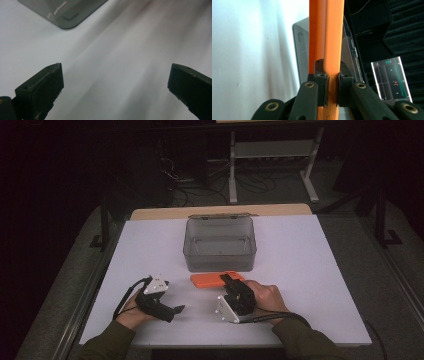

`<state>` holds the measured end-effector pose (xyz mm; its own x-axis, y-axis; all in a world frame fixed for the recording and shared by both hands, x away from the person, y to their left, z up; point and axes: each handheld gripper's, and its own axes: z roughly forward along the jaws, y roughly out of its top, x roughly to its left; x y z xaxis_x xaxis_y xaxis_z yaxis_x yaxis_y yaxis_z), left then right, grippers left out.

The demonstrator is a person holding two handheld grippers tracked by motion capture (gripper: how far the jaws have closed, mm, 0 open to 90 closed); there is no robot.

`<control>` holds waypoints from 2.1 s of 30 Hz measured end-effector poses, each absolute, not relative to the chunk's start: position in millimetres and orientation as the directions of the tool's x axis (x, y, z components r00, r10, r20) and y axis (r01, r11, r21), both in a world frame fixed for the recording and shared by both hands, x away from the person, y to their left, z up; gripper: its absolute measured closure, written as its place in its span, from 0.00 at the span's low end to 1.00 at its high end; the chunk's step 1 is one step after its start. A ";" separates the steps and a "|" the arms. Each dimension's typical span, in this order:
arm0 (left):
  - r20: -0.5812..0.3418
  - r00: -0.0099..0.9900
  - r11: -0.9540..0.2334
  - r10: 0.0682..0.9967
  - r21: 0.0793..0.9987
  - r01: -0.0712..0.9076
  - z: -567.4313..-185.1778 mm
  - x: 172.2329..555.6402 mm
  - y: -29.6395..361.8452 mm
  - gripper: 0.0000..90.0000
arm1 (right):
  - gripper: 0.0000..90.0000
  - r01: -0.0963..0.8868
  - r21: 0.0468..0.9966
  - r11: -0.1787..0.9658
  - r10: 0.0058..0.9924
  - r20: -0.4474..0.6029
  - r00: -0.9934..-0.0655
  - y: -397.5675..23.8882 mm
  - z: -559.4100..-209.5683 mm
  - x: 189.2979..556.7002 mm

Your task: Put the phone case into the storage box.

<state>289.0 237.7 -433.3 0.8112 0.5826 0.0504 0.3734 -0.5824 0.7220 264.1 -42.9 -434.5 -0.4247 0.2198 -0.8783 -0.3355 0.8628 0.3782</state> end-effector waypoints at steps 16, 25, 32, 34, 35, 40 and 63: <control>0.047 0.811 -0.580 0.583 0.723 0.375 -433.3 289.0 237.6 0.00 | 0.90 -0.273 0.477 0.836 0.290 -0.805 -0.518 -47.3 -427.8 271.2; 0.046 0.812 -0.581 0.582 0.722 0.376 -433.4 288.8 237.5 0.00 | 0.90 -0.234 0.525 0.818 0.328 -0.761 -0.560 -49.9 -424.2 274.9; 0.045 0.811 -0.580 0.584 0.722 0.377 -433.5 288.9 237.4 0.00 | 0.90 -0.201 0.571 0.796 0.365 -0.717 -0.594 -51.6 -422.4 277.5; 0.046 0.811 -0.581 0.583 0.722 0.376 -433.4 288.9 237.6 0.00 | 0.90 -0.184 0.590 0.786 0.383 -0.698 -0.606 -52.4 -421.3 278.4; 0.046 0.811 -0.581 0.583 0.722 0.376 -433.4 288.9 237.6 0.00 | 0.90 -0.178 0.597 0.782 0.388 -0.691 -0.610 -52.8 -420.7 279.0; 0.047 0.811 -0.582 0.583 0.722 0.376 -433.3 288.8 237.3 0.00 | 0.90 -0.157 0.622 0.767 0.405 -0.659 -0.634 -54.9 -418.5 281.8; 0.041 0.809 -0.575 0.586 0.725 0.379 -433.1 289.3 237.7 0.00 | 0.90 0.018 0.754 0.657 0.517 -0.433 -0.739 -69.5 -409.2 298.3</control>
